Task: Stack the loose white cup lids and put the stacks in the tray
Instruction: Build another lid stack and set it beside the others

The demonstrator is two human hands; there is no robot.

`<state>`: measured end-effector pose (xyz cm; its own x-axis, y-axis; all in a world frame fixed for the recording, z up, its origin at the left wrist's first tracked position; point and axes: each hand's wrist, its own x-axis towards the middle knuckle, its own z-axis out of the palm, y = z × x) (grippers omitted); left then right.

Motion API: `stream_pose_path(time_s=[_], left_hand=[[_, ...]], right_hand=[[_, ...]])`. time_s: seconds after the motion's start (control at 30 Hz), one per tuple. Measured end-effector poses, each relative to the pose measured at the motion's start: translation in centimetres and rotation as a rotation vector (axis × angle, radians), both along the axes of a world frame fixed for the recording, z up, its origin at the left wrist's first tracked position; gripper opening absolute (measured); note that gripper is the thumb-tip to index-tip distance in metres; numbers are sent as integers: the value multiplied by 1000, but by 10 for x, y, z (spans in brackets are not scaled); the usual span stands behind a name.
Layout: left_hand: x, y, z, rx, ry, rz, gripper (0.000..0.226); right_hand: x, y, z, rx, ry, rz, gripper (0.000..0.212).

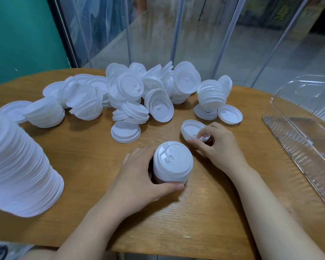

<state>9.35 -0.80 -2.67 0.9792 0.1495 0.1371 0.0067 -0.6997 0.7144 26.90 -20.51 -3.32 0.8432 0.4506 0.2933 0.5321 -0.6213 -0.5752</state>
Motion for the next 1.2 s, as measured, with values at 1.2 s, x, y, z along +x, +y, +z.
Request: stream_pose_path(time_s=[1.2], left_hand=[[1,0,-3,5,8,4,79]], right_hand=[[-31,-16,29,242,85,-74,21]])
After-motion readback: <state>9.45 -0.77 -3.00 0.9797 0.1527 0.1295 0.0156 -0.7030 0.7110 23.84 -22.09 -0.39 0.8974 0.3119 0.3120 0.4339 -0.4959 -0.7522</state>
